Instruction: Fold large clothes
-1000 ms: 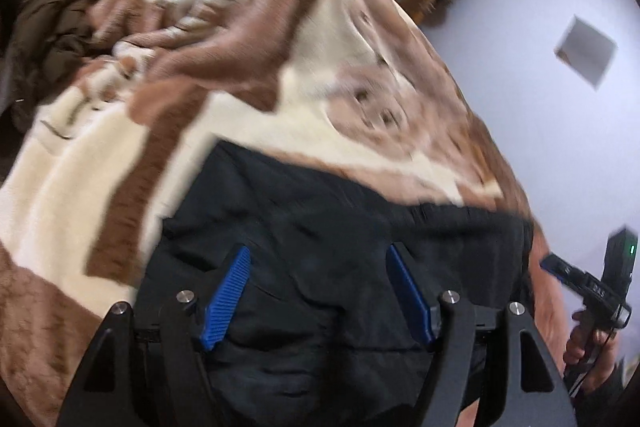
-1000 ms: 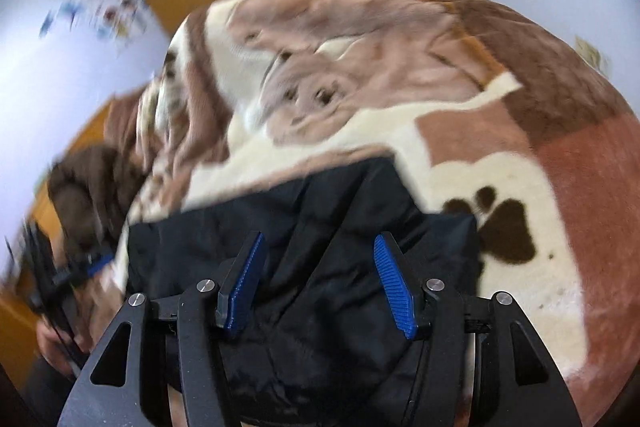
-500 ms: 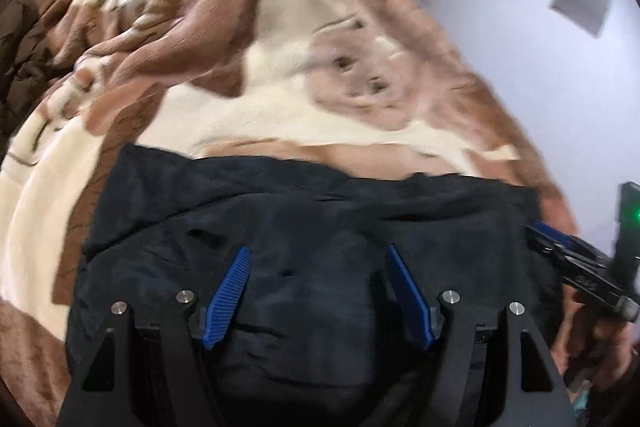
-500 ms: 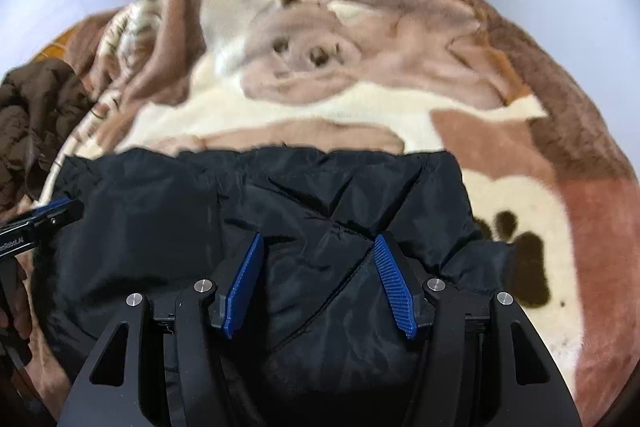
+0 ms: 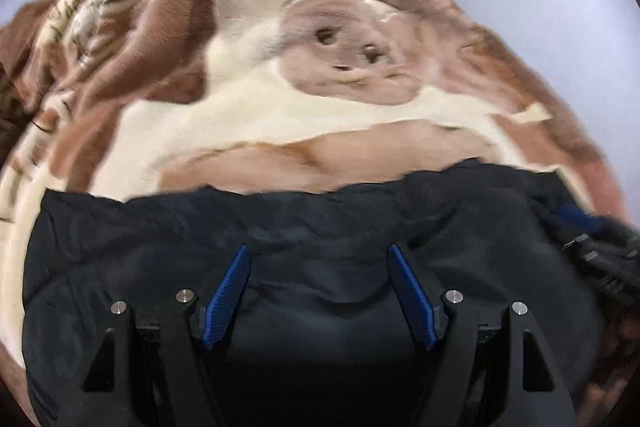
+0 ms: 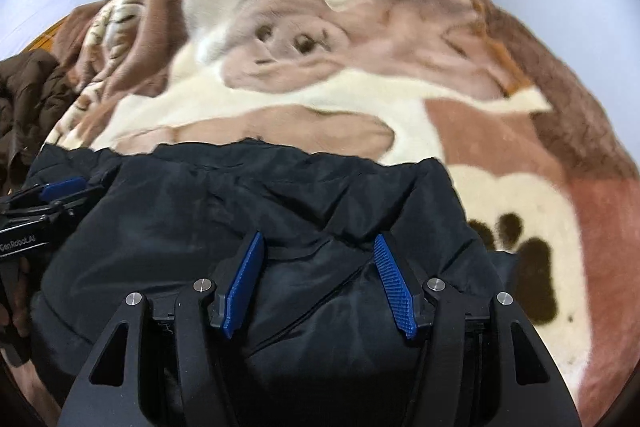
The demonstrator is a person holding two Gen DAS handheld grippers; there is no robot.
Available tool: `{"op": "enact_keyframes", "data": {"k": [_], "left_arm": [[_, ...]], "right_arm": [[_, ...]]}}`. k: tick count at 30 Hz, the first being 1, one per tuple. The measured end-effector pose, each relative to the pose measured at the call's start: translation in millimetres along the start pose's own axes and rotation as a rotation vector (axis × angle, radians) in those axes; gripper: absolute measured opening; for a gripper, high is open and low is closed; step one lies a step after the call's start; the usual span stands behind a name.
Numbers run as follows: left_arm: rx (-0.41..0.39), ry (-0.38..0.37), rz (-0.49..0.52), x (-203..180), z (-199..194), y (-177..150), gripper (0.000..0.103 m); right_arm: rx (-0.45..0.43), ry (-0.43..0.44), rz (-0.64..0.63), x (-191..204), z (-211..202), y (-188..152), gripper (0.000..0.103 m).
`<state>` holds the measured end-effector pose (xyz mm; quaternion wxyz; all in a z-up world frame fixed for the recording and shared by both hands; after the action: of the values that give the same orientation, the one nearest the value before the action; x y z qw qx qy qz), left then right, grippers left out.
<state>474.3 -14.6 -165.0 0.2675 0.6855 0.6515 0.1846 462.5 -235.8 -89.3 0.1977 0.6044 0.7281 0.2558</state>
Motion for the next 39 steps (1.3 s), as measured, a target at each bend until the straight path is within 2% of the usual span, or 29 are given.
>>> {"op": "enact_keyframes", "data": {"k": [3, 7, 10, 12, 14, 16, 19, 20, 22, 27, 31, 35, 39], "left_arm": [[0.004, -0.056, -0.082, 12.8, 16.3, -4.0, 0.074], [0.017, 0.007, -0.044, 10.9, 28.3, -1.9, 0.075], [0.044, 0.007, -0.041, 12.1, 13.4, 2.3, 0.074], [0.015, 0.011, -0.024, 22.6, -13.5, 7.8, 0.074], [-0.041, 0.049, 0.0, 45.0, -39.8, 14.5, 0.074], [-0.061, 0.132, 0.026, 75.8, -50.8, 16.4, 0.074], [0.002, 0.203, -0.002, 118.7, -33.0, 0.0, 0.075], [0.009, 0.199, -0.012, 126.2, -25.7, -6.3, 0.075], [-0.007, 0.185, -0.063, 136.4, -16.0, -15.8, 0.085], [-0.025, 0.126, -0.175, 147.8, 3.5, -25.6, 0.09], [-0.033, 0.115, -0.187, 147.4, 8.7, -27.7, 0.091], [-0.017, 0.138, -0.177, 145.8, 1.2, -24.8, 0.09], [-0.025, 0.135, -0.196, 145.9, -29.7, -17.8, 0.082]], "right_arm": [[-0.012, 0.0, 0.008, -4.0, 14.6, -1.4, 0.058], [-0.008, -0.019, 0.007, -5.6, 27.1, -4.0, 0.058], [-0.007, 0.004, 0.018, -7.6, 17.9, -2.9, 0.058], [-0.007, 0.019, 0.031, -10.4, 5.2, -0.9, 0.058], [-0.053, -0.004, 0.022, -15.4, -18.5, 5.2, 0.057], [-0.098, -0.02, 0.03, -24.7, -34.7, 11.5, 0.058], [-0.031, -0.076, 0.052, -40.6, -15.6, 4.6, 0.058], [-0.004, -0.088, 0.039, -42.5, -3.8, -1.2, 0.058], [-0.017, -0.106, 0.032, -43.1, 7.3, -5.6, 0.058], [-0.015, -0.117, 0.057, -48.0, 23.2, -7.8, 0.059], [-0.008, -0.096, 0.078, -50.8, 31.3, -12.8, 0.06], [0.009, -0.119, 0.066, -49.2, 29.1, -11.5, 0.06], [0.007, -0.129, 0.068, -48.8, 3.1, -3.8, 0.06]]}}
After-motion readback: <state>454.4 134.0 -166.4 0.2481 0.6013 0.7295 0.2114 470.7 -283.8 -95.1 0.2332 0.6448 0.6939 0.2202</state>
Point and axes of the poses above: each gripper's, at about its wrist camera, not at the fingertips, and z roughly the way its jaws point, x to its left, y to its top, the point moved 10 cm from there along z, roughly the way its jaws point
